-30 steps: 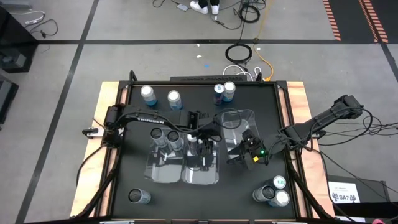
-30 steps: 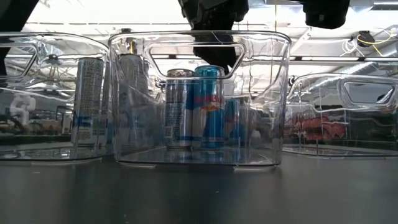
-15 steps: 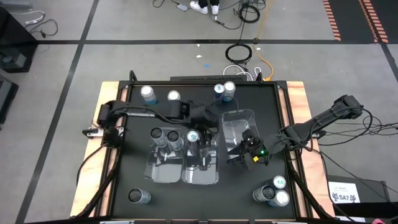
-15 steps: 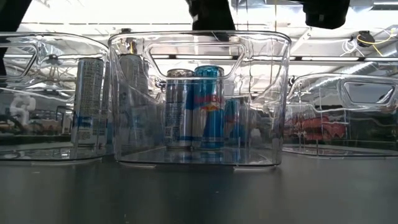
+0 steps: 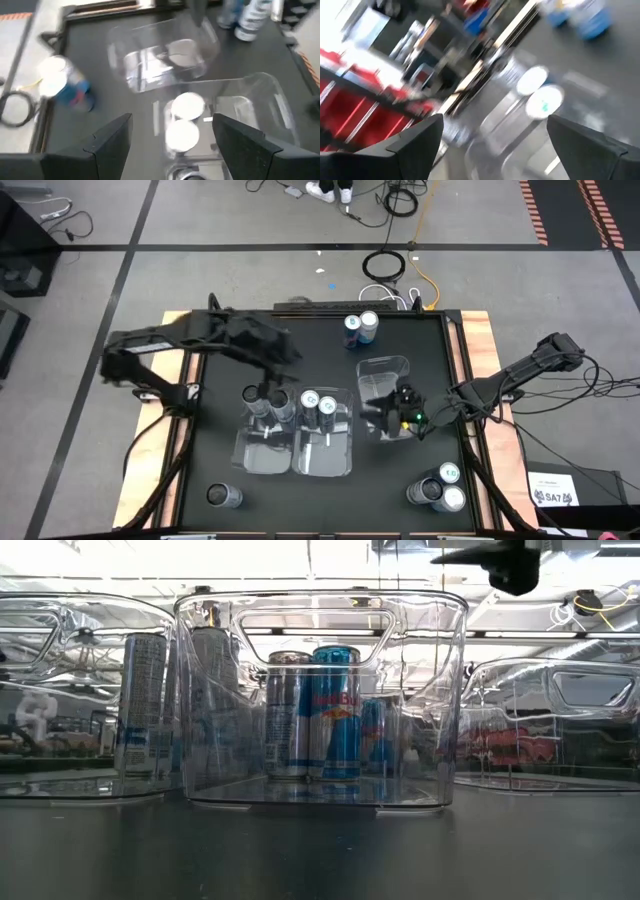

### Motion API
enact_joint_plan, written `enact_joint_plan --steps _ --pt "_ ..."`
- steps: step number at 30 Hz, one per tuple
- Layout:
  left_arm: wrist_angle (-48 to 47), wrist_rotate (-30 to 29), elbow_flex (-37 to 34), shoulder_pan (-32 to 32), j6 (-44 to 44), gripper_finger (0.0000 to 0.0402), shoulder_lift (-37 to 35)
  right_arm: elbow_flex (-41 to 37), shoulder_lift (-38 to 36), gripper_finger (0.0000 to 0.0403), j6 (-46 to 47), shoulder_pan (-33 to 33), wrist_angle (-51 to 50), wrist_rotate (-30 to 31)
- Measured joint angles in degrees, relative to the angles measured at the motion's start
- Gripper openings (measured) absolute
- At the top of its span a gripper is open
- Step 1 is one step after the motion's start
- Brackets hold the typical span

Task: Sort soda cans
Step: Put the top right white and blue soda can into the right transparent bin

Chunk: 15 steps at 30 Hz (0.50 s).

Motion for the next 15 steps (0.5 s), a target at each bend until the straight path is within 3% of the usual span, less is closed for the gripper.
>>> enact_joint_plan --steps 4,8,12,15 --pt "11.5 0.1 -17.9 2.9 -2.9 0.0284 -12.3 0.0 0.1 0.0350 0.4 -0.9 -0.1 6.6" --pt "23.0 -0.3 -33.2 7.2 -5.5 0.0284 -24.3 0.0 0.1 0.0350 0.3 -3.6 0.0 7.8" --pt "27.5 -0.1 -43.2 12.8 -7.7 0.0284 -34.2 0.0 0.1 0.0350 0.3 -7.5 0.1 7.5" --pt "28.4 3.6 -48.3 16.8 -7.7 0.0284 -39.8 0.0 0.1 0.0350 -0.4 -11.3 0.1 6.2"
